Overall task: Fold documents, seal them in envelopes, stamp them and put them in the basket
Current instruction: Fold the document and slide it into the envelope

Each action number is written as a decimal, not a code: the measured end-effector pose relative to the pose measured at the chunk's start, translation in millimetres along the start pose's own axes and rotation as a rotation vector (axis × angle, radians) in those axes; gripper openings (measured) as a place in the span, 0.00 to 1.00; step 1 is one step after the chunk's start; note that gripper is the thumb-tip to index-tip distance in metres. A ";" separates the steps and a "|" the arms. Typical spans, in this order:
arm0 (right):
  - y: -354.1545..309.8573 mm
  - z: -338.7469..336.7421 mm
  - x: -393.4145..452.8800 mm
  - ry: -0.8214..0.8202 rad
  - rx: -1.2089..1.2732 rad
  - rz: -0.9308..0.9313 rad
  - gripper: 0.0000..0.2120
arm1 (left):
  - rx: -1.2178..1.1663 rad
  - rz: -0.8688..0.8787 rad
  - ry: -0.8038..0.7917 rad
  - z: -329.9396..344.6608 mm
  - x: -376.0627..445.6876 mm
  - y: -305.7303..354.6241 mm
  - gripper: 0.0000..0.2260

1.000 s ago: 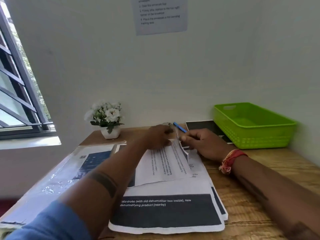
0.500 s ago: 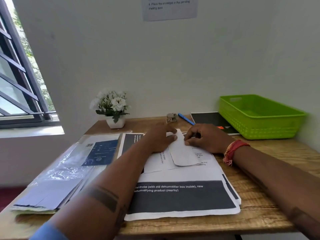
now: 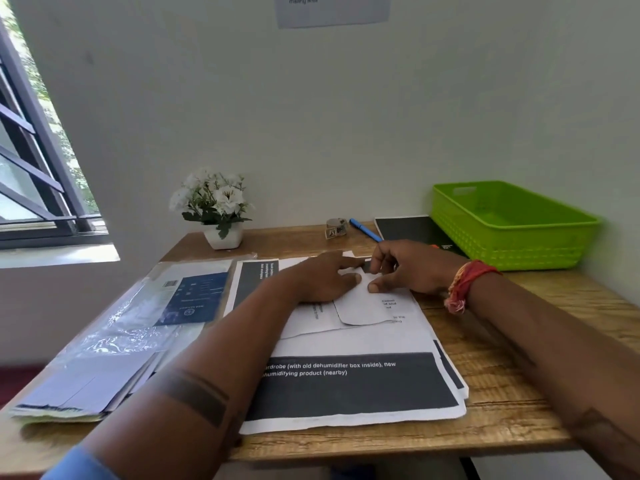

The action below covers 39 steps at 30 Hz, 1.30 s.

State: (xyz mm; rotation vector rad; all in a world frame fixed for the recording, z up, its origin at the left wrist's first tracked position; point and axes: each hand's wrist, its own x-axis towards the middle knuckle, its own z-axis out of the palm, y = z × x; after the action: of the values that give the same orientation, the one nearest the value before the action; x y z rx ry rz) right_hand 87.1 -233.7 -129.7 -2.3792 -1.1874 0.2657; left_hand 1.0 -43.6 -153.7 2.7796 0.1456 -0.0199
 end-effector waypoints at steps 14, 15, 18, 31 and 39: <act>-11.6 -23.3 -23.3 -0.422 -0.167 0.004 0.30 | -0.023 -0.051 -0.038 -6.1 -8.3 8.4 0.25; -8.4 -22.0 -22.8 -0.377 -0.113 -0.024 0.29 | -0.023 -0.064 -0.030 -5.8 -8.4 7.9 0.27; 2.6 -16.7 -18.7 -0.196 -0.026 -0.117 0.15 | -0.014 -0.093 -0.023 -6.7 -10.0 8.7 0.31; -12.7 8.2 23.9 0.046 -0.401 -0.072 0.17 | 0.012 -0.059 -0.042 -9.9 -16.9 13.8 0.30; -19.2 9.5 51.6 0.068 -0.433 -0.023 0.16 | 0.012 -0.066 -0.047 -7.9 -14.5 9.4 0.32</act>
State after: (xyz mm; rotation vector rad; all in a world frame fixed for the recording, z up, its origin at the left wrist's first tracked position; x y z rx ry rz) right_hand 101.5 -179.7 -126.9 -2.7103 -1.3485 -0.0926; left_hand -12.5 -51.0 -142.5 2.7827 0.2255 -0.1024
